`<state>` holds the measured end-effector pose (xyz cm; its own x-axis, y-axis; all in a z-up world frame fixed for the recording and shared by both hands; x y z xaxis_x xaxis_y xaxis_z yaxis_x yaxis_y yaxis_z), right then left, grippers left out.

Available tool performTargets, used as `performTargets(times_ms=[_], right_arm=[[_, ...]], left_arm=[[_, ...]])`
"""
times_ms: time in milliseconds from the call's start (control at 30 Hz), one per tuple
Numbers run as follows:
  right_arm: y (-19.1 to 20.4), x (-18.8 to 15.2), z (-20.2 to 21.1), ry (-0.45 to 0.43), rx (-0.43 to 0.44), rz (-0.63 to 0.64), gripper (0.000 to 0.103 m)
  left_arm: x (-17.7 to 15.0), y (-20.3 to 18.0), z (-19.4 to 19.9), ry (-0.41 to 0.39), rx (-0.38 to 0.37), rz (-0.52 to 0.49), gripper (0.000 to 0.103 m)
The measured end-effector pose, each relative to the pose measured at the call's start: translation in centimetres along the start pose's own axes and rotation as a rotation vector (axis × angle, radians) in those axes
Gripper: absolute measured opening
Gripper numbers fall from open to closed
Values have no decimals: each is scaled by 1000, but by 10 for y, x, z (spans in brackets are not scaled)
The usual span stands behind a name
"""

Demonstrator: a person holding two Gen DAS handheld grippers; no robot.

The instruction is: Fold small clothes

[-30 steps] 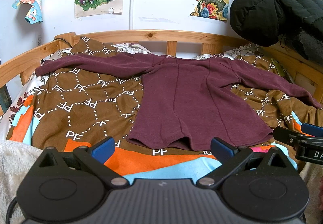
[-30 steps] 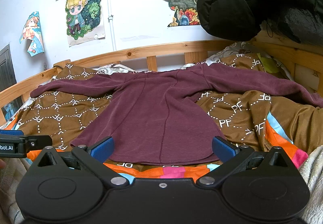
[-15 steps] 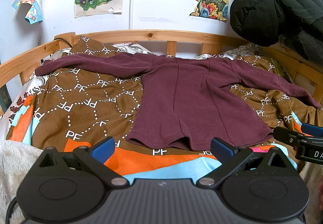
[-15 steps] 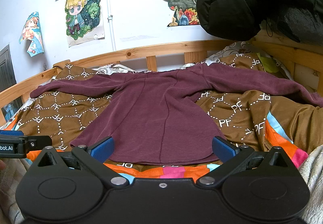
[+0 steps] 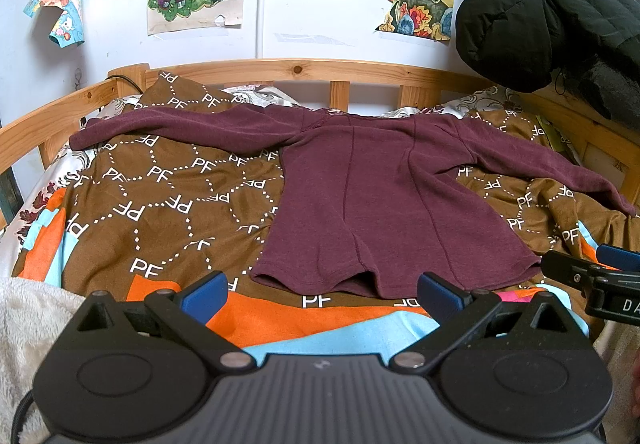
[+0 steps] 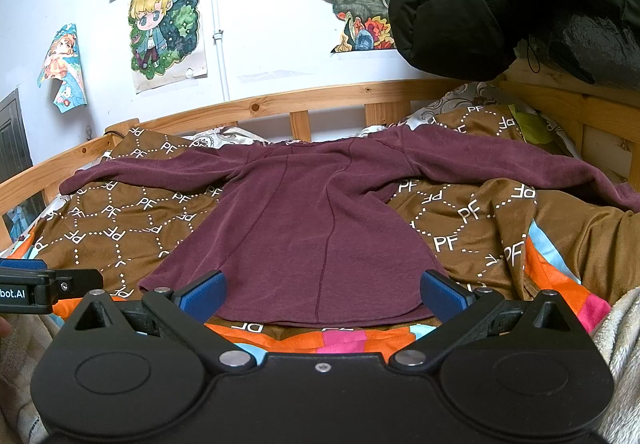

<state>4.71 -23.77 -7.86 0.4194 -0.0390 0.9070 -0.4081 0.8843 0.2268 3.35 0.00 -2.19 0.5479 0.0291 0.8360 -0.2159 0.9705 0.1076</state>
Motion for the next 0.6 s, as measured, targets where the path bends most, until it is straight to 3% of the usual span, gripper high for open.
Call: performTargets(times_ms=[600], right_arm=[[3,0,0,0,1,-1,102]], left_arm=[[0,0,0,1,0,0,102]])
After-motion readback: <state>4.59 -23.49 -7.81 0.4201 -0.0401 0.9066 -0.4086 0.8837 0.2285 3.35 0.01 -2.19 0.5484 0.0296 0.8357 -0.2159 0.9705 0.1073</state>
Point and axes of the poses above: each gripper's, at about its wrist camera, not at the fingertips, and z roughly against the way its jaws point, y to its left, x to its top, the point moved 4 cm from there along -z, roughly the way its jaws point, and after that the axes turned 14 degrees about x, right-handed, at the moved point
